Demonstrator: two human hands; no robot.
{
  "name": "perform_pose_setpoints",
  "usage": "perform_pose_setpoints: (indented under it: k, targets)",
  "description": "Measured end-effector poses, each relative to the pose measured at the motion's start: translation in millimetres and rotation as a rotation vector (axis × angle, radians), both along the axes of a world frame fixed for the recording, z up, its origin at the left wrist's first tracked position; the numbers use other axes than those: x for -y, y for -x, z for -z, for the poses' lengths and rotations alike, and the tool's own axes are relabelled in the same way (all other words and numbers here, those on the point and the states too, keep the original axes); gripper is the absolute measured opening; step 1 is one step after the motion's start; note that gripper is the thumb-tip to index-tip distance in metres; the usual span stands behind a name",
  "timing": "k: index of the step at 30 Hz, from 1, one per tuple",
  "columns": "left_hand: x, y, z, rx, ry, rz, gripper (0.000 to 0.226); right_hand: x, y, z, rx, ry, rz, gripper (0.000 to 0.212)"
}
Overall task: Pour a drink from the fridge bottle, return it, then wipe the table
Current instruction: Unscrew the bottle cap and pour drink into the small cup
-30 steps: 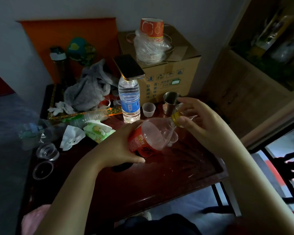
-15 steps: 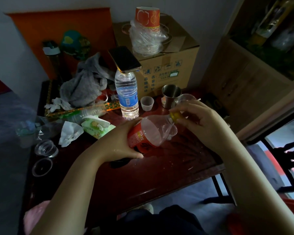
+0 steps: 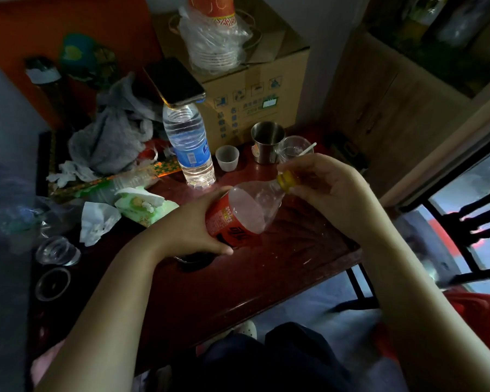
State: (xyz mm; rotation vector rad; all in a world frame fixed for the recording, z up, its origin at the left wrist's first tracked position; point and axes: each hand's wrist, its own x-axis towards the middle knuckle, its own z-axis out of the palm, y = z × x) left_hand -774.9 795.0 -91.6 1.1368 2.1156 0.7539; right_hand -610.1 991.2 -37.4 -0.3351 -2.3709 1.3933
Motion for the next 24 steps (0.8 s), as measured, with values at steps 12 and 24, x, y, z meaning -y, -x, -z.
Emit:
perform_pose_setpoints:
  k: [12, 24]
  targets:
    - [2, 9, -6, 0.100, 0.015, 0.058, 0.100, -2, -1, 2, 0.021, 0.019, -0.083, 0.036]
    - [10, 7, -12, 0.107, -0.078, 0.058, 0.095, 6, 10, 0, -0.064, 0.148, -0.111, 0.044]
